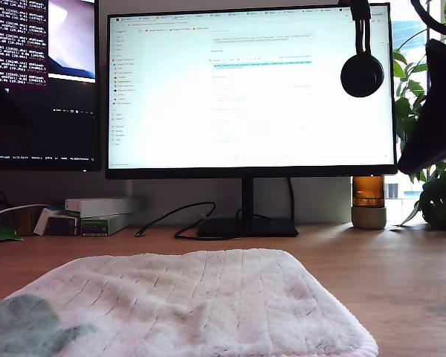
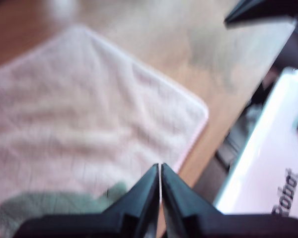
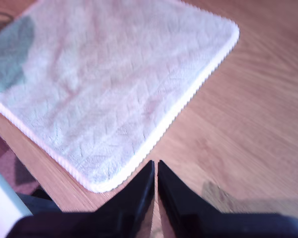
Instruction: Fold the tea towel to a neat square and place it to the right
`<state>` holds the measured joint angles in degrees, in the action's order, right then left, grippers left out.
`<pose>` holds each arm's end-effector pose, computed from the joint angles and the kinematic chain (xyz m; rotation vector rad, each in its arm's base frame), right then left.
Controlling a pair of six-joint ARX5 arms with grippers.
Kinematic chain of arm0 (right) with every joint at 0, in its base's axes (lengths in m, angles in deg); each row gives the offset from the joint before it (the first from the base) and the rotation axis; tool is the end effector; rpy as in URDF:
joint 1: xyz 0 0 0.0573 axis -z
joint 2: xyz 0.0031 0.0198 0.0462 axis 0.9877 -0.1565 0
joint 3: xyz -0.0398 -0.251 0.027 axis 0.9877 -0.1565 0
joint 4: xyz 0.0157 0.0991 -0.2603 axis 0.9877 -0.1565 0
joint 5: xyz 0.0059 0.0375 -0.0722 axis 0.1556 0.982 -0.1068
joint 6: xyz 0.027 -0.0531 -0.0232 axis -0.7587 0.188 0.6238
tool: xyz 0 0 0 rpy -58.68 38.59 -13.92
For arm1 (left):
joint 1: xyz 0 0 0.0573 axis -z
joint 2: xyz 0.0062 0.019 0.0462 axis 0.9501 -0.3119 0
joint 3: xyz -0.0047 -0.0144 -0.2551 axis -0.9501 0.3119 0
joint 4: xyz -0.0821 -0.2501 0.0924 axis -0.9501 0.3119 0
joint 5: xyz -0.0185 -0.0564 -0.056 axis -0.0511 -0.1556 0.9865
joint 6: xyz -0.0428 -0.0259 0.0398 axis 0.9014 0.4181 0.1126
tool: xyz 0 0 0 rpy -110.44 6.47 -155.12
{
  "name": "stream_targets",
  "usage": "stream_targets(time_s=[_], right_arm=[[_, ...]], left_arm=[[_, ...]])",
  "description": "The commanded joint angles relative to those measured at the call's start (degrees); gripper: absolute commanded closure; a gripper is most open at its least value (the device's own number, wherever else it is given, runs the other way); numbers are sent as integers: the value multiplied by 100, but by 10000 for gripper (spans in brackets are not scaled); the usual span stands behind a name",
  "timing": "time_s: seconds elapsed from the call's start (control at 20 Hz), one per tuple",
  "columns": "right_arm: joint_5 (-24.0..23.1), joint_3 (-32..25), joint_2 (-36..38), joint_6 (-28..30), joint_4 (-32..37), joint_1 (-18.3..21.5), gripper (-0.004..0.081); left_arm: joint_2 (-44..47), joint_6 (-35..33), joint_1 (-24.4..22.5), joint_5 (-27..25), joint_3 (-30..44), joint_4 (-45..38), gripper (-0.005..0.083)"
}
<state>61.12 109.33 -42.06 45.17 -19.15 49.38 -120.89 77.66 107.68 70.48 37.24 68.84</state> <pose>0.1689 0.1133 0.2025 -0.2549 0.8051 0.7265 0.1302 -0.1166 0.1935 0.0525 0.6920 -0.9968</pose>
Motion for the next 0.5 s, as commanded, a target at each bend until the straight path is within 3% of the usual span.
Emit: stream_targets(time_s=[0.0, 0.1, 0.3, 0.35, 0.45], right_arm=[[-9, -28, -7, 13, 31, -26, 783], [20, -26, -9, 289, 114, -31, 783], [227, -24, -11, 1827, 168, -291, 783], [221, -24, -37, 2315, 195, -350, 783], [208, -24, -197, 3254, 186, -476, 755]], left_arm=[[13, -382, 7, -7, -308, 258, 789], [17, -682, 7, -79, -470, 577, 770], [-37, -1578, 59, -131, -535, 1032, 763], [-118, -1744, 87, -245, -535, 1086, 744], [-409, -2243, 160, -431, -535, 1224, 625]])
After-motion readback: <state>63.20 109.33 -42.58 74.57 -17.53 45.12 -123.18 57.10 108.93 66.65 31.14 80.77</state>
